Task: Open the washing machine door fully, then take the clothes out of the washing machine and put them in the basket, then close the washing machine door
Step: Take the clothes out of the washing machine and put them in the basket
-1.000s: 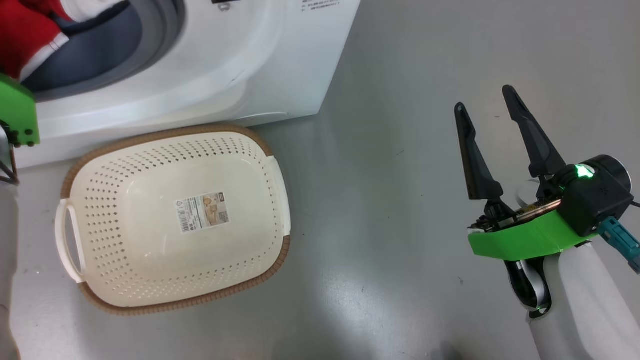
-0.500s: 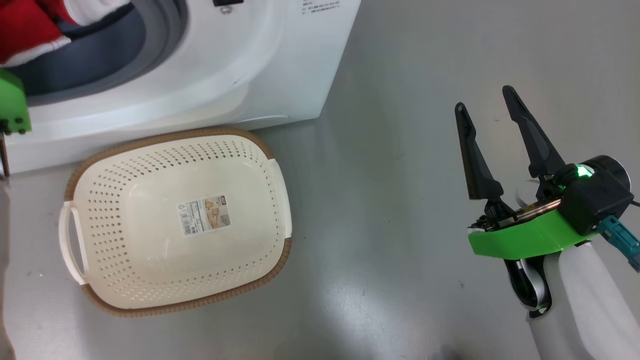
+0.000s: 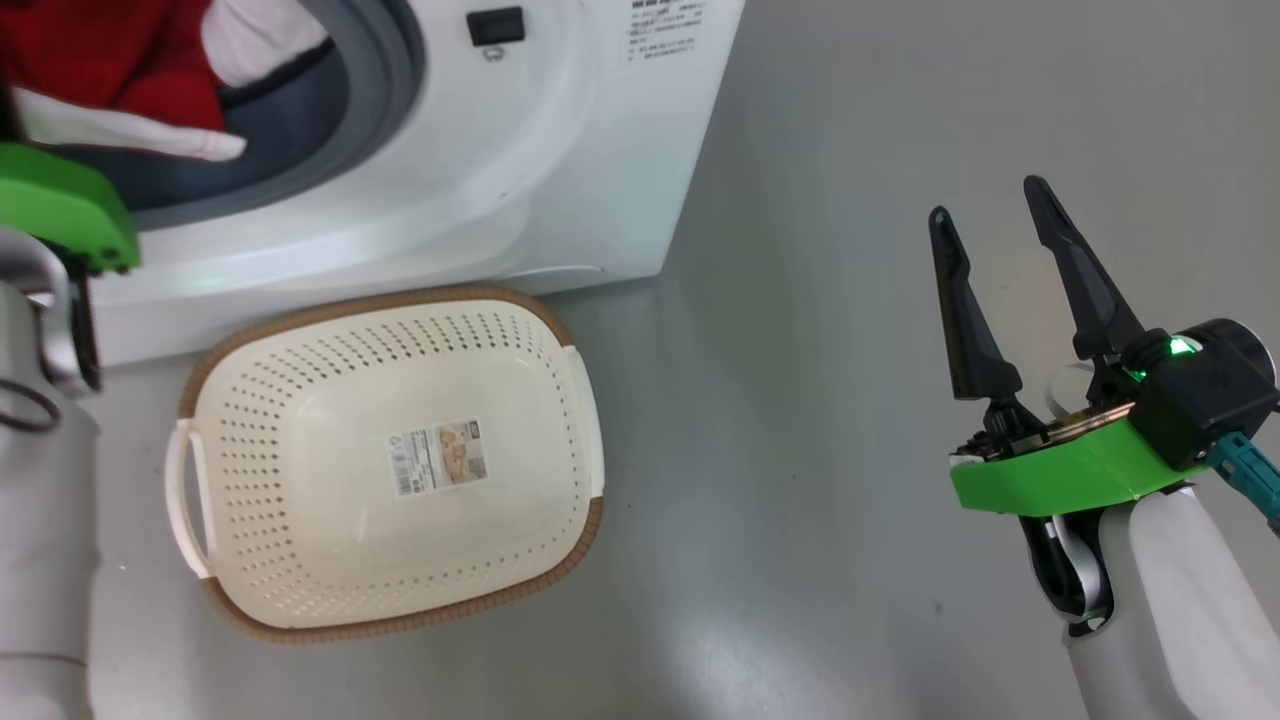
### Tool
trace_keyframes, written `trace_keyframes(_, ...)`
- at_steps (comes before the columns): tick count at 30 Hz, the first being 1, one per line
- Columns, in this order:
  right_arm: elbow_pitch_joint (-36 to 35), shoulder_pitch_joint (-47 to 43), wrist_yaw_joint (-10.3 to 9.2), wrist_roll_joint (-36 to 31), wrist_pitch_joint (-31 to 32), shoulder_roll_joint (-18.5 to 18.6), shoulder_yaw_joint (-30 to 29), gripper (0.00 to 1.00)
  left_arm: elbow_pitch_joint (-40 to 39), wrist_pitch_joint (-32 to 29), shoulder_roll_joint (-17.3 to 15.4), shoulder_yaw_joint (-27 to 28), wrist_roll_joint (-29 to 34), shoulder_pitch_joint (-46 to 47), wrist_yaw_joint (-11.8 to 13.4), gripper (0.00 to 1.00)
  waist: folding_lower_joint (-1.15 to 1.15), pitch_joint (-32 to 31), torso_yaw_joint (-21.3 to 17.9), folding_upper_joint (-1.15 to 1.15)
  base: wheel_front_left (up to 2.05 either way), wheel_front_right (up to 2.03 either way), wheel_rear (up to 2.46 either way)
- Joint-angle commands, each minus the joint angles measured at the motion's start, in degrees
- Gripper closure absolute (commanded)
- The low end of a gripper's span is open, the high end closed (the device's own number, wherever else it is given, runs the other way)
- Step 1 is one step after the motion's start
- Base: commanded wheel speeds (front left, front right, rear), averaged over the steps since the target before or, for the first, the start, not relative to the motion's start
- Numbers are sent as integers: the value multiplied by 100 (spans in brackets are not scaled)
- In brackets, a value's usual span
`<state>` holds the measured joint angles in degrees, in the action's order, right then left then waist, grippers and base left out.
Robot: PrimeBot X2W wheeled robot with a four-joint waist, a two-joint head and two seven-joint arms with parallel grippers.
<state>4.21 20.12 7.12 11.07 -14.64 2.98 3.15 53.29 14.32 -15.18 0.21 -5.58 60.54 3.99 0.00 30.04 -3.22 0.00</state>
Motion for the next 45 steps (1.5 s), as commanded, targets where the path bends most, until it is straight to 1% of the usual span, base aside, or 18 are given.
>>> trace_keyframes(1, -112, -140, 36, -13, -36, -11, 91, 0, -270, 67, -242, 149, -58, -190, -22, 100, 0, -131, 74, 0, 0, 0, 0)
trace_keyframes(8, -70, -335, 36, -59, -36, -11, 31, 0, -1176, 67, 13, 323, -273, -906, -135, 100, 0, -494, 202, 0, 0, 0, 0)
trace_keyframes(18, -24, -578, 36, -38, -36, -11, -17, 0, -2153, 67, 447, 545, -725, -1722, -527, 100, 0, -951, 331, 0, 0, 0, 0)
trace_keyframes(24, 4, -730, 36, -24, -36, -11, -22, 0, -2772, 67, 658, 595, -854, -2249, -644, 100, 0, -1275, 346, 0, 0, 0, 0)
trace_keyframes(33, 29, -970, 36, 5, -36, -11, -68, 0, -3676, 57, 837, 507, -912, -2967, -627, 100, 0, -1646, 357, 0, 0, 0, 0)
trace_keyframes(45, 73, -1232, 36, 55, -36, -11, -95, 0, -5374, -578, 973, 231, -938, -3951, -467, 100, 0, -2113, 408, 0, 0, 0, 0)
